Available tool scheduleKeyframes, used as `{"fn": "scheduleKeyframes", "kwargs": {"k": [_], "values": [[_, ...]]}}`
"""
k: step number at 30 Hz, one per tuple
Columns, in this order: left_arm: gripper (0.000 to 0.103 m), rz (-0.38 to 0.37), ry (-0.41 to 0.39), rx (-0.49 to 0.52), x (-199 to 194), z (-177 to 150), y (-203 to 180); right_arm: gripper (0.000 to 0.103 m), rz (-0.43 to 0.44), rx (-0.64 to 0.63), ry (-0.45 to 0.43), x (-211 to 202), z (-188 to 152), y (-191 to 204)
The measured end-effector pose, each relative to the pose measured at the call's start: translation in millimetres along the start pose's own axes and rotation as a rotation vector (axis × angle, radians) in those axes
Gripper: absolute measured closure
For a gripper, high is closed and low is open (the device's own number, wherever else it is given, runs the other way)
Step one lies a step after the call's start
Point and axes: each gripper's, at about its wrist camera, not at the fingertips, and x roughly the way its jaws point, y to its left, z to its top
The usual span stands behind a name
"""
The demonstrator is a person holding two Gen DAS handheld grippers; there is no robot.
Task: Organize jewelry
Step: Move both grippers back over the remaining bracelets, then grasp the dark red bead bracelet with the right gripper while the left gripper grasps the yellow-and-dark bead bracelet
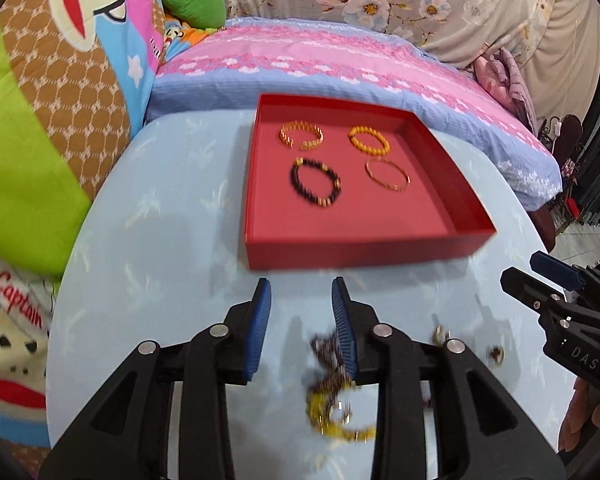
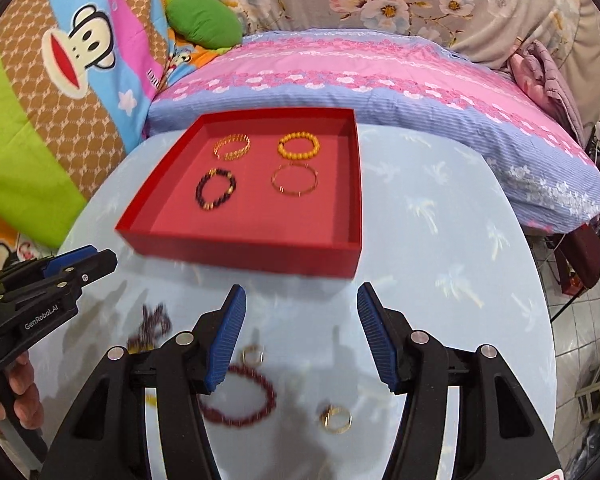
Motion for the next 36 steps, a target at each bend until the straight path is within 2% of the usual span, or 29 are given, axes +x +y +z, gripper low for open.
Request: {"fn": "scheduleKeyframes", "kwargs": {"k": [7,11,21,29,30,32,33,36], "values": [[0.072,0.002,0.060,-0.005,-1.3,-45.0,-1.2,0.047,0.019,0.000,0.058,6.6,-40.0,11.0],[0.072,0.006,0.081,-0.007,3.5,-60.5,-1.7,0.051,0.026,-0.011,0.068,14.6,-51.4,19.5],[0.072,0.019,0.092,0.003,19.2,-69.2,-6.5,0.075,0.026,-0.029,0.115,34.9,-62.5,29.3],[0.073,-0.011,0.093,0.016,18.4,-71.2,-10.1,0.082,0.022,-0.038,0.113,36.8,-67.7,29.6],[0.074,-0.014,0.090,0.024,17.6,-72.8,-10.5,0.085,0.023,-0.035,0.114,36.5,-67.8,28.9],[0.088,-0.026,0.090,0.033,16.5,-74.9,-11.9,0.091,0.026,-0.029,0.114,36.7,-67.6,27.9],[0.090,-0.026,0.090,0.038,16.5,-75.3,-12.2,0.094,0.030,-0.025,0.115,36.3,-68.0,27.1],[0.092,-0.034,0.094,0.037,15.9,-75.9,-12.8,0.095,0.035,-0.022,0.119,35.5,-68.0,25.6]]}}
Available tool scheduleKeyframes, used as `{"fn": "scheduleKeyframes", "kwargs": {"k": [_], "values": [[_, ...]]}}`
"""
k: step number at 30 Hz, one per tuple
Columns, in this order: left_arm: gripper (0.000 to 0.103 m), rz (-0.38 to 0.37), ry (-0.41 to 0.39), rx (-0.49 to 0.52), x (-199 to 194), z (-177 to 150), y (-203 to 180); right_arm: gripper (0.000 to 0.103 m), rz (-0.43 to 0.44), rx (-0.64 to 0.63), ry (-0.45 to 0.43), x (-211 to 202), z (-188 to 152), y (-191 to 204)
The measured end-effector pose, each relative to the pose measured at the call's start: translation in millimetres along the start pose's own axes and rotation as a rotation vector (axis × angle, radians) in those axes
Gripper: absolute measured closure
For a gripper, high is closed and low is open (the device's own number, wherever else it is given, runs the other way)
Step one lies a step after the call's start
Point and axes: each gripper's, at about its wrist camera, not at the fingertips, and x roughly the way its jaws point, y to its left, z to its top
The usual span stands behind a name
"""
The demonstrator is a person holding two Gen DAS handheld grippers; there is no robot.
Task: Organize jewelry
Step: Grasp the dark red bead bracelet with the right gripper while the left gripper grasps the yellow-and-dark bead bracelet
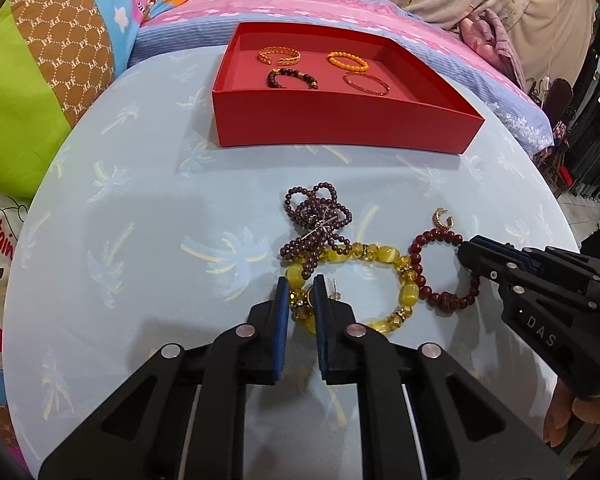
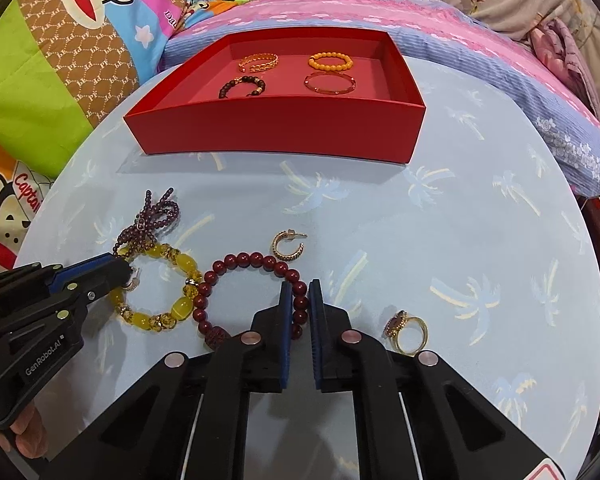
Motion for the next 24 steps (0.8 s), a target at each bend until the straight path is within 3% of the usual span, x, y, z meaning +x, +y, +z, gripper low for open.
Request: {"fn": "scheduleKeyframes", "kwargs": {"k": [9,24], "values": [[0.095,-0.049,-0.017,-0.009,-21.2,2.0,-4.0,0.096,0.032,0.036,-0.013,-13.2,-0.8,-5.3],[0.095,-0.144,-0.107,0.008,-75.3,22.9,-22.6,0.096,0.095,0.058,-0.108,-58.1,15.5,-6.2]]}}
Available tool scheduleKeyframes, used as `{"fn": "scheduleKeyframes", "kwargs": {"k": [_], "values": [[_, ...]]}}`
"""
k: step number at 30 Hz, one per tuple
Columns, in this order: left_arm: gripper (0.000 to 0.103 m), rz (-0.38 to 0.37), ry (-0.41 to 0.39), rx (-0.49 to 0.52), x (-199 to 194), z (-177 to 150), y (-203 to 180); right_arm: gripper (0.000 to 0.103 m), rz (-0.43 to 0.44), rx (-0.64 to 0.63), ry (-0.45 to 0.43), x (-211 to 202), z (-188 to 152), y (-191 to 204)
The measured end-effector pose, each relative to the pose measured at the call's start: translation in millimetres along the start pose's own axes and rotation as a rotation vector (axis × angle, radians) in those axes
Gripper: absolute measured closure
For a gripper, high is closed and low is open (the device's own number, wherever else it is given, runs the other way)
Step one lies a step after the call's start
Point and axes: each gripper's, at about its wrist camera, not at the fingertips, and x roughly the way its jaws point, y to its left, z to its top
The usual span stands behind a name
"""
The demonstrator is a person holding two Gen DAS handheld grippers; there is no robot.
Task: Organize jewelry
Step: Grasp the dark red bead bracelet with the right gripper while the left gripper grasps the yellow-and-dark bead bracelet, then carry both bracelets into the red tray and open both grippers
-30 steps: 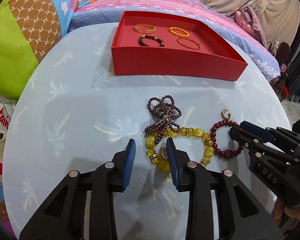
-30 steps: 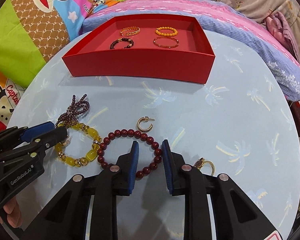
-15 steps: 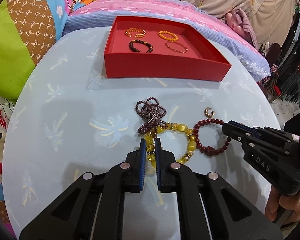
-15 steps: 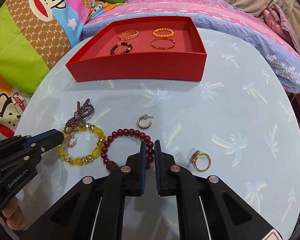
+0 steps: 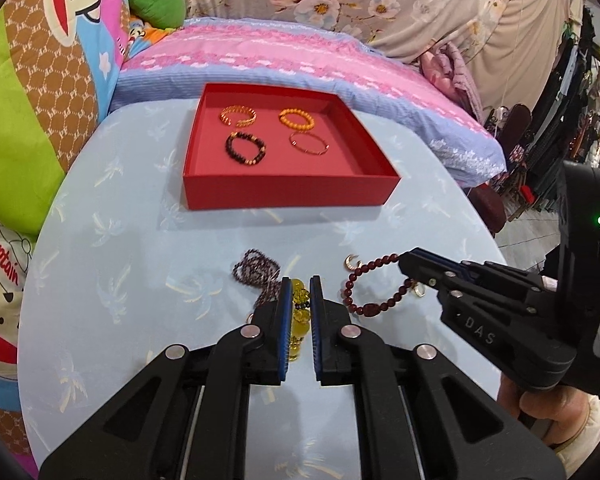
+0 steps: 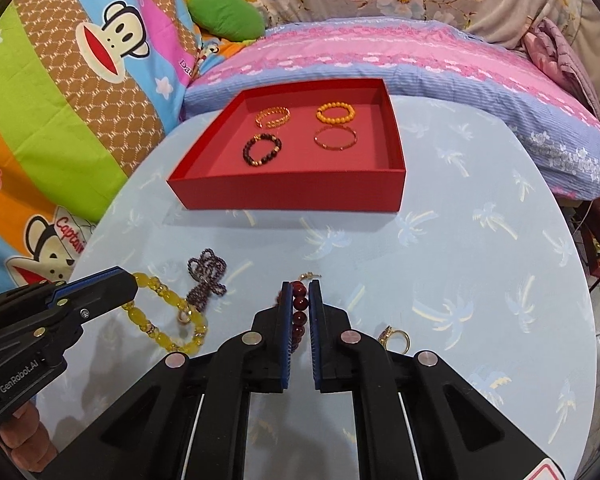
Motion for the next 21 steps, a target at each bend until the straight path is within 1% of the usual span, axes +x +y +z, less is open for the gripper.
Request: {"fn": "scheduleKeyframes", "kwargs": {"k": [2,6,9,13,17,21], "values": [[0.095,-0.004,-0.013,0.010,-4.1,7.5,-4.4,0.096,0.013,0.003,-0.010,-4.9,4.6,0.2],[0.095,-0.013,-0.043,0.026,-10.6,24.9,-9.1,0.096,0.010,-0.002,-0.039,-12.7,17.7,-0.5],[0.095,-0.029,-0.070,0.035,-14.6,42.8,-12.7,0.096,0.005,-0.005,-0.057,-15.2,29.2,-3.7],[0.095,-0.038,-0.115,0.052,-15.4,70.9,-17.0,0.096,0.002,-0.007,-0.089,-16.6,52.4,-7.7],[0.095,-0.047,-0.146,0.049,-6.3,102.3,-15.4,0.096,-0.005,-0.014,-0.119,-13.2,78.7,-8.6],[0.095,-0.071,-0.149,0.027,8.9,126.7,-9.4,0.096,0.001,-0.016,-0.132,-0.2,106.3,-7.2]]}}
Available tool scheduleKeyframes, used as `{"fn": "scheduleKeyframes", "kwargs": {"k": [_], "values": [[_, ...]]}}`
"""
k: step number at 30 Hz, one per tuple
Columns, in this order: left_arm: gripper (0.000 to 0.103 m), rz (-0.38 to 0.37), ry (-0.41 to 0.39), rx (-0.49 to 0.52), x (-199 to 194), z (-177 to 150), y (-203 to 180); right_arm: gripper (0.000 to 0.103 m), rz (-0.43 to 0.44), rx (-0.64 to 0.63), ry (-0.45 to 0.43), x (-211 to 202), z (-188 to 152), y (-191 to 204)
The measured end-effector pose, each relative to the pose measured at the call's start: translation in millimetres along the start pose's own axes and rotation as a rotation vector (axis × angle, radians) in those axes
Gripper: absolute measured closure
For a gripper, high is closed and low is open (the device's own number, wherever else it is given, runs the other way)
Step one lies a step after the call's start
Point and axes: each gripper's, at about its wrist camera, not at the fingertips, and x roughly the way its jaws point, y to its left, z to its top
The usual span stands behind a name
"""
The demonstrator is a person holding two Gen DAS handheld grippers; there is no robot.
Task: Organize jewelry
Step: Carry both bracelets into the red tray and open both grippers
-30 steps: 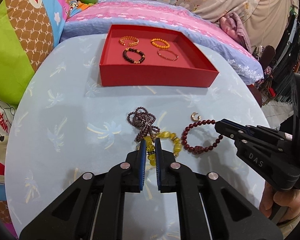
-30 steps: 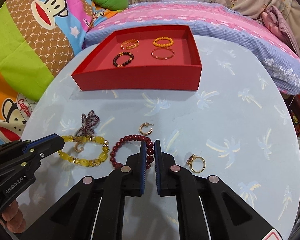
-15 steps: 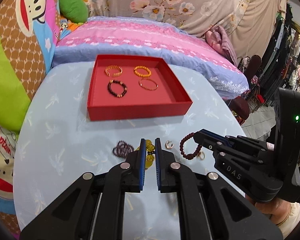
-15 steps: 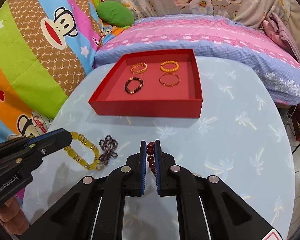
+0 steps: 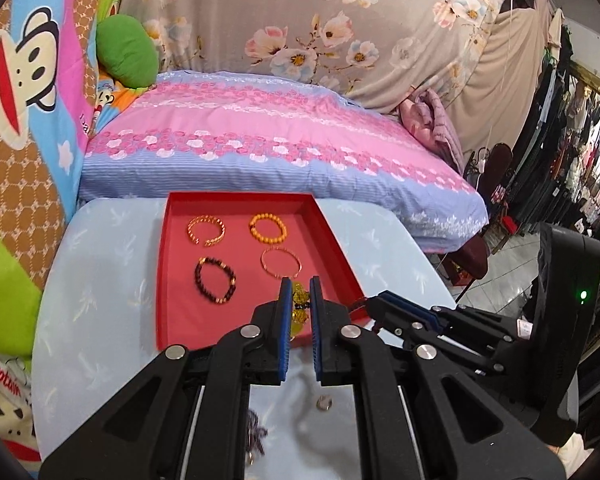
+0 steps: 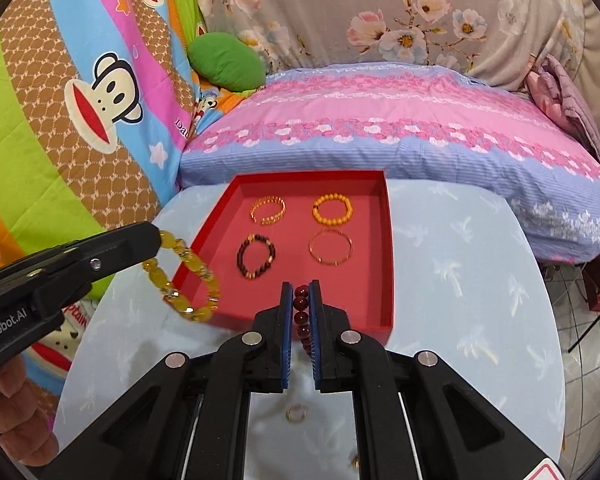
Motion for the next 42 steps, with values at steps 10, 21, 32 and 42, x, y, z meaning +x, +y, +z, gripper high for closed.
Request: {"fn": "scheduleKeyframes", "kwargs": {"k": [10,21,32,42], "values": [[0.095,0.014,0.094,-0.106,74.9,5.0,47.0,0.096,0.049,0.067,0.076,67.7,21.0,-7.2],[0.095,0.186,0.192,-0.085,107.1,-35.5,85.3,0.096,-0.023,0.065,0.150,109.6,-0.1,-21.9],[0.094,0.228,0.202,-0.070,116.2,-46.6,89.7,0.095,-0.065,0.039,0.181,125.8,-12.0,-22.0],[0.085,0.223,0.173,-0.085,113.9,-48.8,87.7,0.078,-0.063,0.033,0.156,121.0,-15.0,-17.8]]}}
